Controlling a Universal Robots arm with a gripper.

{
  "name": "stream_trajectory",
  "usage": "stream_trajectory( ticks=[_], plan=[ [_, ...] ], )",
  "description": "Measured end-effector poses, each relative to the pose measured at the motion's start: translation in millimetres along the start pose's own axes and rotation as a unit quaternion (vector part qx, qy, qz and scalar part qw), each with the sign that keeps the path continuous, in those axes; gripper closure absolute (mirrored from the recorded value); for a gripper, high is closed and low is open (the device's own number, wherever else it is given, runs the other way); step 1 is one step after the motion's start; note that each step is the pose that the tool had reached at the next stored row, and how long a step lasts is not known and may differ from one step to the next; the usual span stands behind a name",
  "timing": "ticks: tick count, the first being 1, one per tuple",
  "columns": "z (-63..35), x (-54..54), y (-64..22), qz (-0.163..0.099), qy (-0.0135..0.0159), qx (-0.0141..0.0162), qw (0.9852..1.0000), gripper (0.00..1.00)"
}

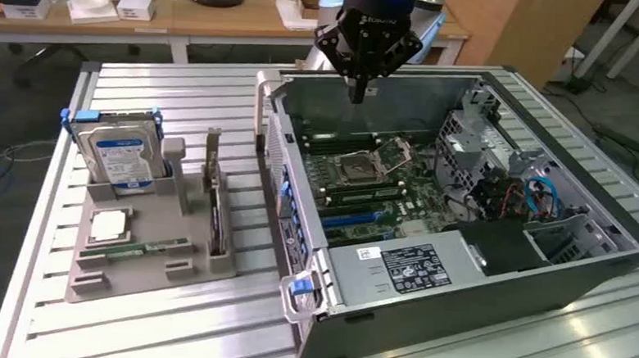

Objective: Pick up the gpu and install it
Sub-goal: 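Reach for the gpu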

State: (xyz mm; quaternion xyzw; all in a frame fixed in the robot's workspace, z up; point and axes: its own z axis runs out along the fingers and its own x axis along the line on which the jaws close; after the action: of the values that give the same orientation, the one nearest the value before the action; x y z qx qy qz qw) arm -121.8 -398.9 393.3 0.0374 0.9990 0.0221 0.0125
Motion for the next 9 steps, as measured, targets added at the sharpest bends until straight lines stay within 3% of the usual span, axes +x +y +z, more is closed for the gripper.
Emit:
stream_trajectory(
  ticks=[9],
  plan=[
    [0.0,0.0,0.0,0.000,0.0000,0.0000,1.0000,0.90]
  ],
)
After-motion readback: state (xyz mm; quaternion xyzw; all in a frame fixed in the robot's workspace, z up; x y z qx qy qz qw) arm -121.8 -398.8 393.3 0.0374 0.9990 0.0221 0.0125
